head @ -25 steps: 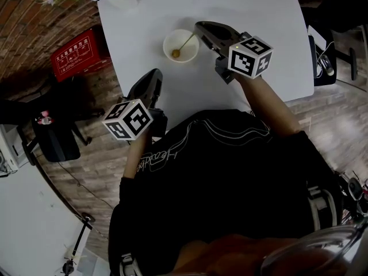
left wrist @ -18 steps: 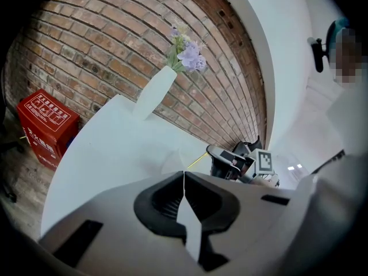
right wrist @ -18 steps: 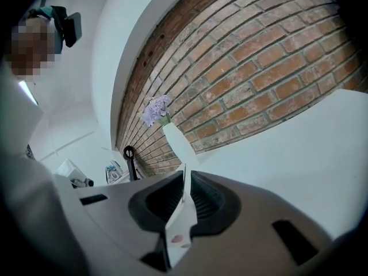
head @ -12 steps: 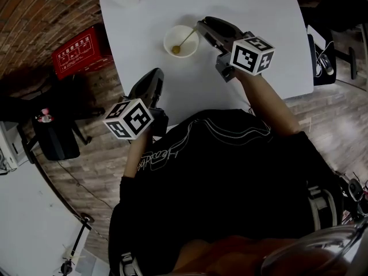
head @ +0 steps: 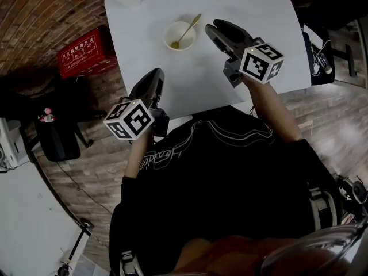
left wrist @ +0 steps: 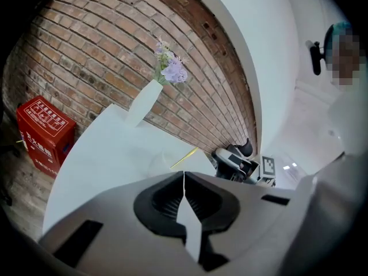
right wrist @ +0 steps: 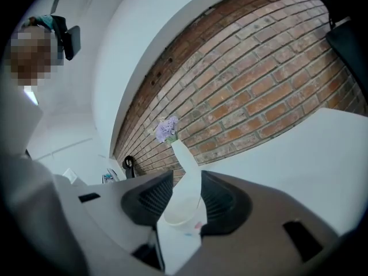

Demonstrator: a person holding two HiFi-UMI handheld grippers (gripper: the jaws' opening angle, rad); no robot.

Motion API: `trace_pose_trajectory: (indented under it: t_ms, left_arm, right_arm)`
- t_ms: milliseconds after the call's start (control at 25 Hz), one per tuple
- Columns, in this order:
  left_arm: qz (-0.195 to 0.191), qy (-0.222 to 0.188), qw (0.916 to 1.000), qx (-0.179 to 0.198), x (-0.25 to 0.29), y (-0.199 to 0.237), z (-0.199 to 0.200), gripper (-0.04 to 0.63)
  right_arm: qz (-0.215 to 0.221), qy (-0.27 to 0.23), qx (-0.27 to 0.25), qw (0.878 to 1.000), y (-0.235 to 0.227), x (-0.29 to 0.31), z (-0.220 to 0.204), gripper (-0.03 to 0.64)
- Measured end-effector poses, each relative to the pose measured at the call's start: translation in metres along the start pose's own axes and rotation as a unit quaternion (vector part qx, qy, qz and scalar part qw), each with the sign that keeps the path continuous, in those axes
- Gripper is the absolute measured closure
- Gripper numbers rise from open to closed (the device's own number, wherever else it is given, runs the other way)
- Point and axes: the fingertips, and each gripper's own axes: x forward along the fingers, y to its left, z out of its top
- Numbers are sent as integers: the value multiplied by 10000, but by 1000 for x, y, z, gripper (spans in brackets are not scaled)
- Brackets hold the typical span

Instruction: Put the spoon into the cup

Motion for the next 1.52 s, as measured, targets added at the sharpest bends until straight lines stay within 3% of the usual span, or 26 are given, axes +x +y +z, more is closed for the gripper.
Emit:
trace_pose_trajectory:
  t_ms: [200,360,600,840,1000,1520]
  left_arm:
    - [-148,-227,9995,136,-24,-21,6,588]
    - [-232,-557,9976,337,-49,-39,19,588]
    - [-387,-882,9929,703,-84,-69,25,588]
    - [-401,-1029,9854,1292,-106,-92,25,588]
    - [-505,-1095,9829,1391,-116,-104,24,588]
    - [-612,-1006,9800,1605,-118,-109,12,588]
  right_arm:
    - [121,20,-229,9997,36,-27,-1,549]
    - [572,-122,-533,9969,81,-44,0,600]
    - [1404,-206,-1049,9843,152,-65,-3,614]
    - [1849,-85,-1301,9741,191,-82,-9,620]
    - [1957,-2,-1176,9736,202,-88,-16,620]
    - [1674,-59,-1057,9802,192,-92,-28,620]
